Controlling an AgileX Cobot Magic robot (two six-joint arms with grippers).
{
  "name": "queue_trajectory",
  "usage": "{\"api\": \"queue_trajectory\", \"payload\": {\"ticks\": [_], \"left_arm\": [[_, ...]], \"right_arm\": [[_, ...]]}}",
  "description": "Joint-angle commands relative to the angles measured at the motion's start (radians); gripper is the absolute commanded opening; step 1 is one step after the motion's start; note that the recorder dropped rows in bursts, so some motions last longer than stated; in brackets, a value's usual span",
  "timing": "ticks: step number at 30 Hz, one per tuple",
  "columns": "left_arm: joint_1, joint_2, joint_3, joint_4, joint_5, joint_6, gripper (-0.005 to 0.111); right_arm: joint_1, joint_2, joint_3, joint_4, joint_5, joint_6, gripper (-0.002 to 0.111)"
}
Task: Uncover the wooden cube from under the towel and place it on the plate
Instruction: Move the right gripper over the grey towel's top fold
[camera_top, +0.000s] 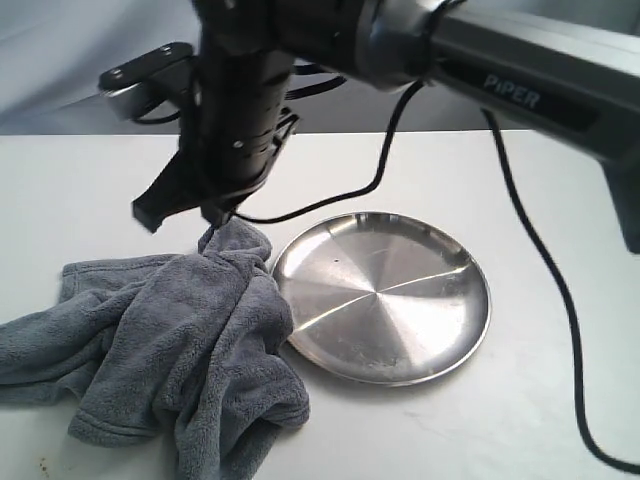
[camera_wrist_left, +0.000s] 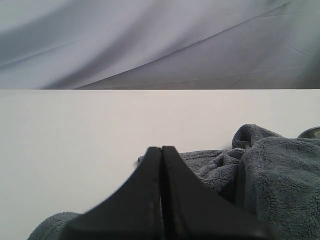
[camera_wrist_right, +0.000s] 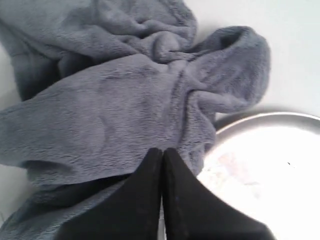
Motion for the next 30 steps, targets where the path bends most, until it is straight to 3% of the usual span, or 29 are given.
{"api": "queue_trajectory", "payload": {"ticks": [1, 12, 16, 19, 24, 27, 30], "left_arm": [[0.003, -0.004, 0.005, -0.005, -0.012, -0.002, 0.0], [0.003, -0.004, 0.005, -0.005, -0.012, -0.003, 0.0], [0.003, -0.004, 0.005, -0.005, -0.012, -0.002, 0.0], [0.003, -0.004, 0.005, -0.005, -0.012, -0.002, 0.0], [0.003, -0.004, 0.005, -0.005, -0.012, -0.004, 0.0], [0.003, -0.004, 0.005, -0.005, -0.012, -0.004, 0.0], [0.003, -0.004, 0.005, -0.005, -0.012, -0.004, 0.0]], "right_arm": [[-0.099, -0.007, -0.003, 0.025, 0.002, 0.006, 0.0], [-0.145, -0.218, 0.338, -0.024, 0.002, -0.031, 0.0], [-0.101, -0.366, 0.54, -0.02, 0.002, -0.045, 0.0], [-0.009, -0.424, 0.622, -0.02, 0.002, -0.045, 0.0], [0.215, -0.42, 0.62, 0.042, -0.023, -0.045, 0.0], [0.245, -0.37, 0.545, 0.158, 0.002, -0.011, 0.0], [0.245, -0.298, 0.446, 0.136, 0.002, -0.011, 0.0]]}}
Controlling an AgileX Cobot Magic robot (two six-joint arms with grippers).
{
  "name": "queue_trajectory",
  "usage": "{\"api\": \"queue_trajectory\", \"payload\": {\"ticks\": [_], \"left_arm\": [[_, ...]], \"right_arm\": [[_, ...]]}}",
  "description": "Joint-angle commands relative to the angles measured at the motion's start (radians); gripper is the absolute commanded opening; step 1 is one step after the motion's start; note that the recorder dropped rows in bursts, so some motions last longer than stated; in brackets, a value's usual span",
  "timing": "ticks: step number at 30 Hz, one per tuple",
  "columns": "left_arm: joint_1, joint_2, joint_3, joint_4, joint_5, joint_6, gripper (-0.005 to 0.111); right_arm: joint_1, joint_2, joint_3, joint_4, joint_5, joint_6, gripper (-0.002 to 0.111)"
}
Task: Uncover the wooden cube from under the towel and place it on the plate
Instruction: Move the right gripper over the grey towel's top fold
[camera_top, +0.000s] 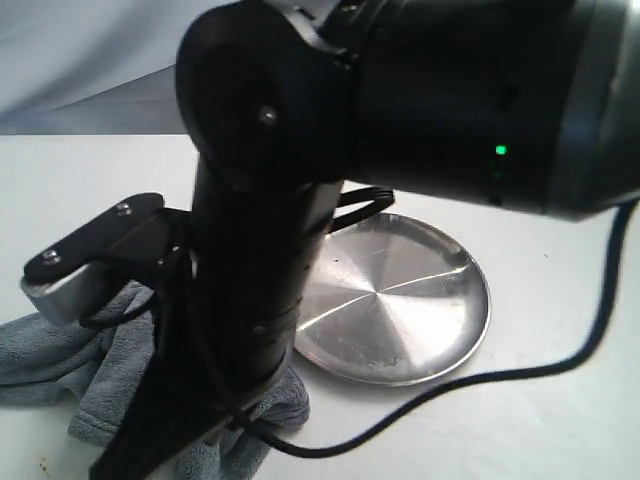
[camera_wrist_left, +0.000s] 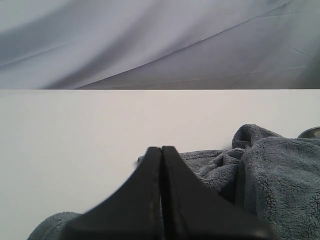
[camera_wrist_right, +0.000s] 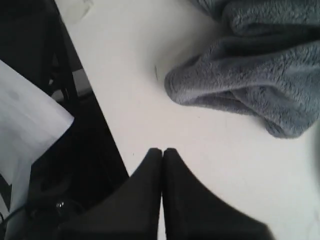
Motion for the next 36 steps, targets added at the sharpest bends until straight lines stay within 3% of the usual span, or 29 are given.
{"api": "queue_trajectory", "payload": {"ticks": [1, 12, 21, 28, 36], "left_arm": [[0.003, -0.004, 0.005, -0.005, -0.012, -0.004, 0.0], [0.003, -0.004, 0.005, -0.005, -0.012, -0.002, 0.0], [0.003, -0.004, 0.005, -0.005, -0.012, -0.004, 0.0], [0.003, -0.004, 0.005, -0.005, -0.012, -0.001, 0.0], [0.003, -0.004, 0.005, -0.005, -0.012, -0.001, 0.0]], "right_arm": [[-0.001, 0.084, -0.124, -0.021, 0.001, 0.009, 0.0], [-0.102, 0.268, -0.47, -0.069, 0.001, 0.11, 0.0], [-0.151, 0.272, -0.474, -0.079, 0.001, 0.131, 0.0], [-0.155, 0.272, -0.474, -0.286, 0.001, 0.195, 0.0], [-0.172, 0.272, -0.415, -0.133, 0.001, 0.195, 0.0]]}}
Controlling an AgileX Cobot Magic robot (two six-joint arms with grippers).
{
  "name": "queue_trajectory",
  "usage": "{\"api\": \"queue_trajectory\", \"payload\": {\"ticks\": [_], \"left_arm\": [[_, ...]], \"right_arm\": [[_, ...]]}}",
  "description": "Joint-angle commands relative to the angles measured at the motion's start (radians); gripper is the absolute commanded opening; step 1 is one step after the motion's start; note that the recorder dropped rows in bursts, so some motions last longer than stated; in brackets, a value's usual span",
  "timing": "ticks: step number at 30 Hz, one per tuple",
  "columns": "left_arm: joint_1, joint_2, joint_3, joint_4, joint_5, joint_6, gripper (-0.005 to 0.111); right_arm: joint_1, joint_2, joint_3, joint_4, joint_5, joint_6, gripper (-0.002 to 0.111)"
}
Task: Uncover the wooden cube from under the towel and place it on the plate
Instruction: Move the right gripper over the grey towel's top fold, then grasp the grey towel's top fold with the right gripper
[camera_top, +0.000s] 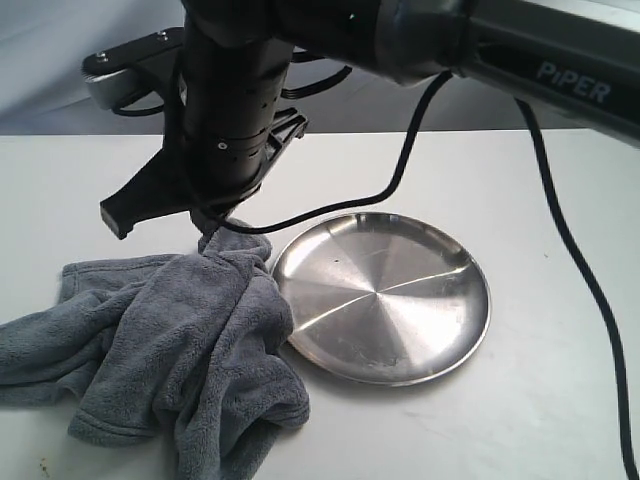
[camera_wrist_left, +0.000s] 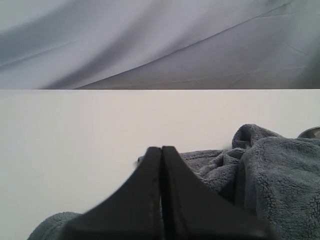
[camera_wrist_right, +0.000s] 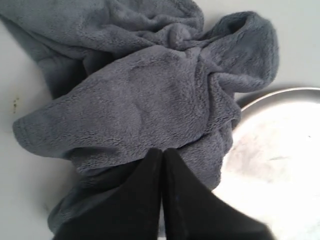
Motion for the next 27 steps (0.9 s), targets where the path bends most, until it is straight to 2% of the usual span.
{"api": "queue_trajectory", "payload": {"ticks": [1, 5, 7, 11, 13, 17, 23, 27], "left_arm": [[0.003, -0.004, 0.005, -0.005, -0.012, -0.001, 0.0], [0.003, -0.004, 0.005, -0.005, -0.012, -0.003, 0.0], [0.003, -0.004, 0.005, -0.005, -0.012, -0.003, 0.0], [0.003, -0.004, 0.005, -0.005, -0.012, -0.003, 0.0], [0.003, -0.004, 0.005, -0.005, -0.012, -0.001, 0.0], [0.003, -0.004, 0.005, -0.005, -0.012, -0.001, 0.0], [0.003, -0.004, 0.005, -0.005, -0.012, -0.006, 0.0], [0.003, -0.004, 0.005, -0.005, -0.012, -0.006, 0.0]], "right_arm": [[-0.007, 0.001, 0.069, 0.073, 0.001, 0.002, 0.0], [-0.007, 0.001, 0.193, -0.037, 0.001, 0.0, 0.004], [-0.009, 0.003, 0.237, -0.072, 0.001, 0.0, 0.019], [-0.009, 0.003, 0.249, -0.055, 0.001, 0.091, 0.062], [-0.012, 0.007, 0.258, -0.055, 0.001, 0.148, 0.069], [-0.025, 0.053, 0.269, -0.062, -0.029, 0.265, 0.069], [-0.025, 0.077, 0.269, 0.018, -0.129, 0.267, 0.067], [-0.025, 0.077, 0.269, 0.05, -0.15, 0.267, 0.061]]}}
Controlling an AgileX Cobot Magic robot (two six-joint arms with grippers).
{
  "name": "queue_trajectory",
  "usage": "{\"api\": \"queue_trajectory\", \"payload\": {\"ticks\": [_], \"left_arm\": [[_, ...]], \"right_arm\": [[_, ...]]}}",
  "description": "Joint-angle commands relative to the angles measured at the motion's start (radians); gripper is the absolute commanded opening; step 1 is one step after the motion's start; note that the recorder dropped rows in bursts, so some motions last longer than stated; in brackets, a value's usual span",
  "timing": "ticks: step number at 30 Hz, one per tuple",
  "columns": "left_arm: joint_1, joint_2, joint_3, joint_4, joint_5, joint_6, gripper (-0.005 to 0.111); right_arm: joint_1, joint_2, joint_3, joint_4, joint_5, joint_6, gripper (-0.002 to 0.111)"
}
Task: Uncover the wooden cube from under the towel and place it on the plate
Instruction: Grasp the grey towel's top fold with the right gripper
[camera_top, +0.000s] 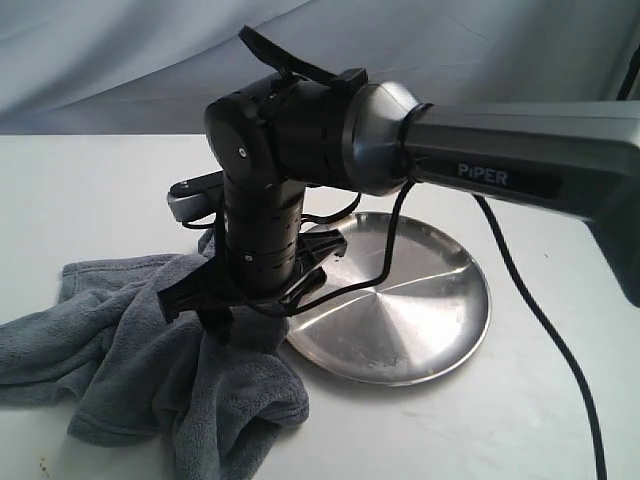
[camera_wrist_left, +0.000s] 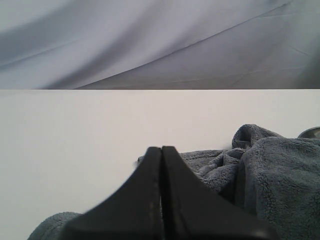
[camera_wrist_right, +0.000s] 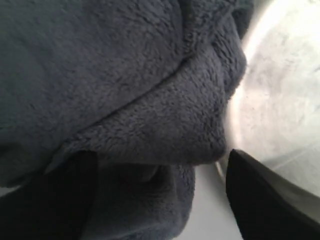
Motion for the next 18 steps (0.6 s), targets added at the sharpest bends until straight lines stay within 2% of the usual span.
{"api": "queue_trajectory", "payload": {"ticks": [1, 8, 14, 18], "left_arm": [[0.003, -0.004, 0.005, -0.005, -0.012, -0.006, 0.0], [0.003, -0.004, 0.005, -0.005, -0.012, -0.003, 0.0], [0.003, -0.004, 0.005, -0.005, -0.012, -0.003, 0.0], [0.003, -0.004, 0.005, -0.005, -0.012, -0.003, 0.0]], "right_arm": [[-0.004, 0.0, 0.007, 0.026, -0.029, 0.004, 0.058], [-0.004, 0.041, 0.007, 0.01, -0.025, 0.004, 0.03], [-0.004, 0.039, 0.007, 0.01, -0.025, -0.021, 0.0], [-0.004, 0.02, 0.007, 0.01, -0.024, -0.037, 0.0]]}}
